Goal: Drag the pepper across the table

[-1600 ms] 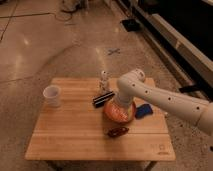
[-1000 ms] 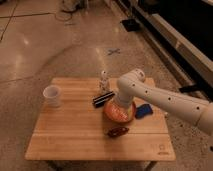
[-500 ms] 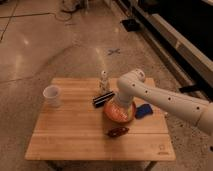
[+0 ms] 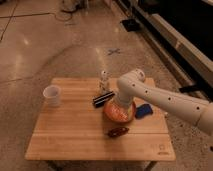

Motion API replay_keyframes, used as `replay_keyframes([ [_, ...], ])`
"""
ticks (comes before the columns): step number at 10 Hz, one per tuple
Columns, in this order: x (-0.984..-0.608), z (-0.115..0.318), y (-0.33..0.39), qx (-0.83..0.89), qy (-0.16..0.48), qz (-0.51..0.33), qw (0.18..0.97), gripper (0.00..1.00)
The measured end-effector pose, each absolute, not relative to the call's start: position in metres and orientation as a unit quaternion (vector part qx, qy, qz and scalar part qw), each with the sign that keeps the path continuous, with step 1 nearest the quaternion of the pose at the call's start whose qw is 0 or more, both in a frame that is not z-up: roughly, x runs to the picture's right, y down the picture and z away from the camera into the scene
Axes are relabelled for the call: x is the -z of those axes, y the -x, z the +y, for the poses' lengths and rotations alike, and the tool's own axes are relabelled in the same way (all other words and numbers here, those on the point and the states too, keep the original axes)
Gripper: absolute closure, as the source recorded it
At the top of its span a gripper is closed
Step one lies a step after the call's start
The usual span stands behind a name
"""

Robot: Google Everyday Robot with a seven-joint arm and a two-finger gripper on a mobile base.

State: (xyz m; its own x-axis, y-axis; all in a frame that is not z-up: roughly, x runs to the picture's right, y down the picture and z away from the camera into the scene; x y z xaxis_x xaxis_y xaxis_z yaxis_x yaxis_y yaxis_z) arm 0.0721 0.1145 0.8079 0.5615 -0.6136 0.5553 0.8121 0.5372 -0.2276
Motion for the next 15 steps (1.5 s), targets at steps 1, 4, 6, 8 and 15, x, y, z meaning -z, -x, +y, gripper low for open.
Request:
replay_keyframes([
  [1,-0.808,0.114,-0.072,0.419,0.237,-0.210,0.851,0.20],
  [4,-0.808,0.114,-0.072,0.419,0.237,-0.210,0.851,0.20],
  [6,-0.808,0.117,-0.072,0.419,0.239,-0.210,0.850,0.20],
  [8,-0.804,0.133,-0.069,0.419,0.252,-0.211,0.846,0.20],
  [15,-0.783,0.195,-0.039,0.393,0.285,-0.238,0.841,0.20],
])
